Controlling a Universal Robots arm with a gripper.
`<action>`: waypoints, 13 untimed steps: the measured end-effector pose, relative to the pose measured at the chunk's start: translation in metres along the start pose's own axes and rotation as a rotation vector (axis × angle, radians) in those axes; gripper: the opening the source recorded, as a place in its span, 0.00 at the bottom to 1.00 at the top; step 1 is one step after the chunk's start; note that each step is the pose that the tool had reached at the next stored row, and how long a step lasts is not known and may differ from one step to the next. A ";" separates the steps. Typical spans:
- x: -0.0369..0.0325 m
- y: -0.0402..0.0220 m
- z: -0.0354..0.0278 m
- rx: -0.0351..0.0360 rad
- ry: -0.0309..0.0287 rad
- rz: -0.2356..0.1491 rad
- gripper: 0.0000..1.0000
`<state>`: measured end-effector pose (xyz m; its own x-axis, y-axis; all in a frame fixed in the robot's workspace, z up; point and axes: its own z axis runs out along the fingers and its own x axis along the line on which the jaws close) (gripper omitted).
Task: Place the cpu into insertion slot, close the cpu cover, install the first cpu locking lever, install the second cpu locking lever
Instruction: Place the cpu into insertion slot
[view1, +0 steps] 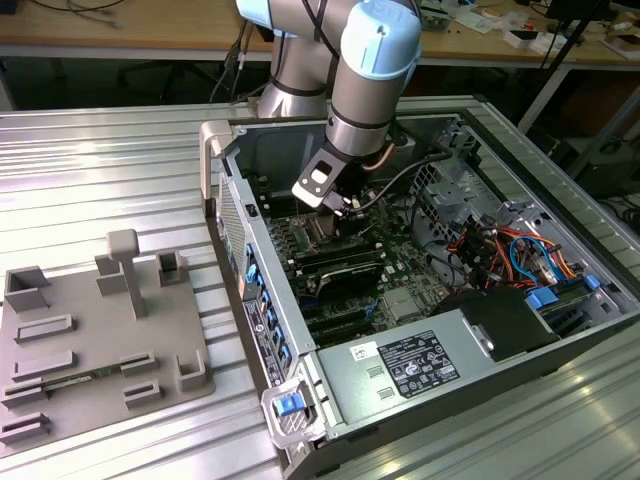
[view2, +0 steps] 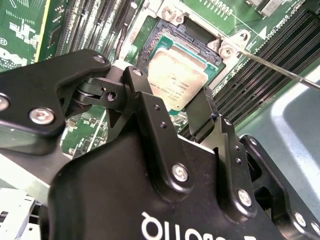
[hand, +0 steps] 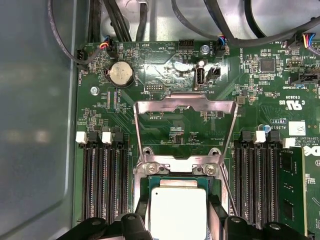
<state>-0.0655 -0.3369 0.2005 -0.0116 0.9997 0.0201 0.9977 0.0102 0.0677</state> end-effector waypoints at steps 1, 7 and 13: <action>-0.0001 0.0000 0.0002 0.0010 0.0001 0.000 0.55; -0.0001 -0.0019 0.0018 0.0066 -0.0001 -0.001 0.55; -0.0005 -0.0022 0.0027 0.0079 0.0003 -0.003 0.55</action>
<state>-0.0675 -0.3374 0.1977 -0.0148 0.9997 0.0201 0.9981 0.0136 0.0599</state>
